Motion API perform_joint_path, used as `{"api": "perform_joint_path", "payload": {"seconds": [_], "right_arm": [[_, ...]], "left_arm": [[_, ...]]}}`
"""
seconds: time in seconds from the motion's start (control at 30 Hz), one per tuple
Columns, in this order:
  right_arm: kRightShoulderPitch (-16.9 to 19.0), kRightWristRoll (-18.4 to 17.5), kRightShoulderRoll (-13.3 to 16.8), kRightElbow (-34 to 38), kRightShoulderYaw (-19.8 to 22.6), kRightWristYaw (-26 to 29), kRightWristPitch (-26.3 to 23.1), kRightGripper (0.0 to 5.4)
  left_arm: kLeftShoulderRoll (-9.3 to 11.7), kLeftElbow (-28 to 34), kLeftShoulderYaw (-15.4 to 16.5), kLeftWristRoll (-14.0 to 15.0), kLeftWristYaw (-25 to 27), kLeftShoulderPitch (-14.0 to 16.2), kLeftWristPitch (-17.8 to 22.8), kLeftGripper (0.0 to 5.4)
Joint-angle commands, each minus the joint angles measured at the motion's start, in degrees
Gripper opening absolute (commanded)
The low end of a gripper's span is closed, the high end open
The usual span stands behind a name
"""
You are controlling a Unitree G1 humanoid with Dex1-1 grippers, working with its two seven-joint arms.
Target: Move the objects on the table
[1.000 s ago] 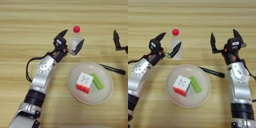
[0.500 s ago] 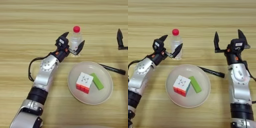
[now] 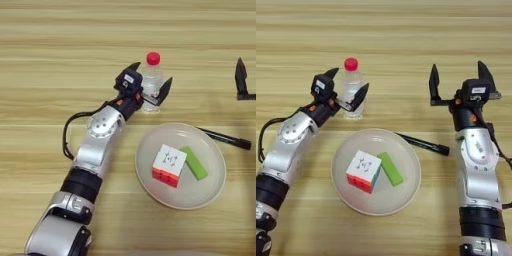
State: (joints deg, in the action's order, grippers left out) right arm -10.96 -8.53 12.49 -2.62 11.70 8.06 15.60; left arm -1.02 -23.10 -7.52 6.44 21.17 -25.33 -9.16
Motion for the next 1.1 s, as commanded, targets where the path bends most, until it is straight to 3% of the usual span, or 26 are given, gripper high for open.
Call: {"api": "perform_joint_path", "payload": {"seconds": [0.03,0.53,0.77,1.1], "right_arm": [[-0.2,-0.1,-0.4,-0.1,0.0,0.0,0.4,5.37],[-0.1,0.0,-0.6,0.5,-0.3,-0.1,0.3,5.37],[0.0,0.1,-0.6,0.4,-0.4,-0.1,0.3,5.37],[0.0,-0.2,-0.5,0.5,-0.3,0.1,0.3,5.4]], "left_arm": [[-0.6,-2.4,0.8,0.1,-0.6,-2.3,2.2,5.4],[-2.5,-18.2,3.7,-0.7,-2.7,-10.7,1.7,5.4],[-2.7,-21.3,4.2,-1.4,-2.7,-12.2,-0.1,5.4],[-2.7,-22.7,4.1,-2.9,-3.2,-12.4,-1.8,4.33]]}}
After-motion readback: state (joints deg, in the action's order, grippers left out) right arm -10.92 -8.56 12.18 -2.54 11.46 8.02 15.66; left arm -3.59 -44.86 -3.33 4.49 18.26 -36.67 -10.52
